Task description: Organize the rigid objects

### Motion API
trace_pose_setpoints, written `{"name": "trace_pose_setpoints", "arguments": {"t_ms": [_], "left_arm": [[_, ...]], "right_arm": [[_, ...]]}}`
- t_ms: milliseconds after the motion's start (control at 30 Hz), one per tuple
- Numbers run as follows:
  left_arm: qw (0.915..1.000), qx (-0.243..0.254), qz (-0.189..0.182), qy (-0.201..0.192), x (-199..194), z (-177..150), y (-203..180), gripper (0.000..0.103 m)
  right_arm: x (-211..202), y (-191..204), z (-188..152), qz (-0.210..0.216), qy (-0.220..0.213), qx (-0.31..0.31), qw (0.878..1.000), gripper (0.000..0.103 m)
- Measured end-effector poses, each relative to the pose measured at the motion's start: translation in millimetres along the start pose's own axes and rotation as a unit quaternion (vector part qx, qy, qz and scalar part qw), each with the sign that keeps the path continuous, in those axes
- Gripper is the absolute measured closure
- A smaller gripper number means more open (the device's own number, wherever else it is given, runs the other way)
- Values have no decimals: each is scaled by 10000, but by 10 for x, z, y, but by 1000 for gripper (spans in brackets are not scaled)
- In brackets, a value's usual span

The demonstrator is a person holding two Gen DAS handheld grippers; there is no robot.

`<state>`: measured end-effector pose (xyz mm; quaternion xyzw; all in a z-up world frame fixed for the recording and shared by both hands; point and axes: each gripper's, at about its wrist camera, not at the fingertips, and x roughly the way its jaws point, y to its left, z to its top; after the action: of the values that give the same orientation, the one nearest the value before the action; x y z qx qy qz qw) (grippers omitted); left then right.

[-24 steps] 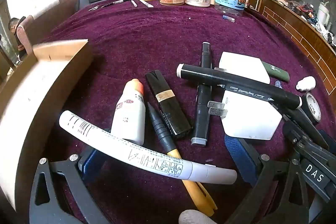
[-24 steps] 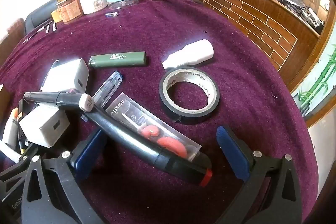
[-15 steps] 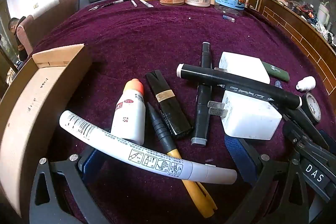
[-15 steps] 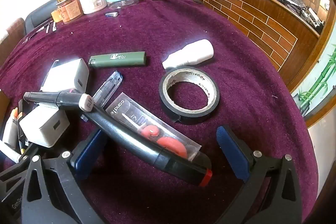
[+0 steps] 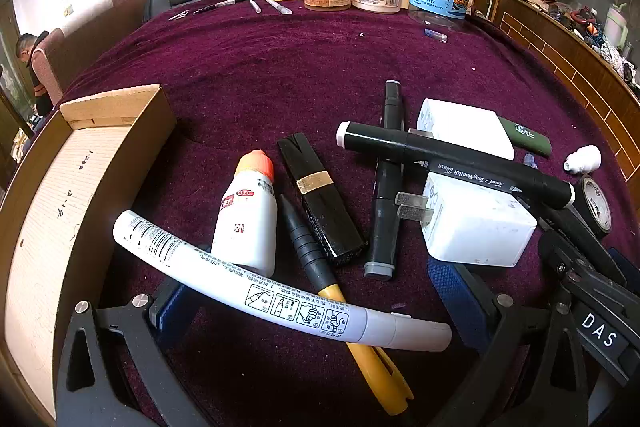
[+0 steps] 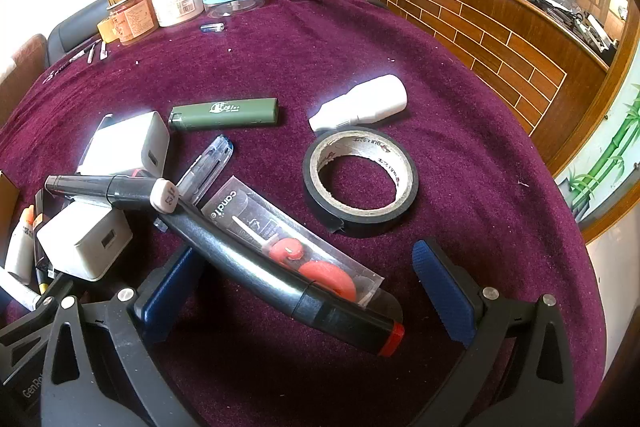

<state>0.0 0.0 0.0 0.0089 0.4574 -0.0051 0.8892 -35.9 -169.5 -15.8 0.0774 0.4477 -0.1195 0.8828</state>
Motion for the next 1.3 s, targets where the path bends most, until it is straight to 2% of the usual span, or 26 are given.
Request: {"name": "trace_pose_setpoints", "arguments": {"t_ms": [600,800,1300], "left_arm": [[10000,1,-2,0,-1,0,0,1],[9996,225,-183,53,-29,-46,34,1],[9996,221,-197,10,-31,-37,48,1]], "right_arm": [[-1,3,1,-7,0,-5,10000,0],[1,5,0,-6,-1,1,10000,0],[10,40,5,-89,-18,45,9999,0]]}}
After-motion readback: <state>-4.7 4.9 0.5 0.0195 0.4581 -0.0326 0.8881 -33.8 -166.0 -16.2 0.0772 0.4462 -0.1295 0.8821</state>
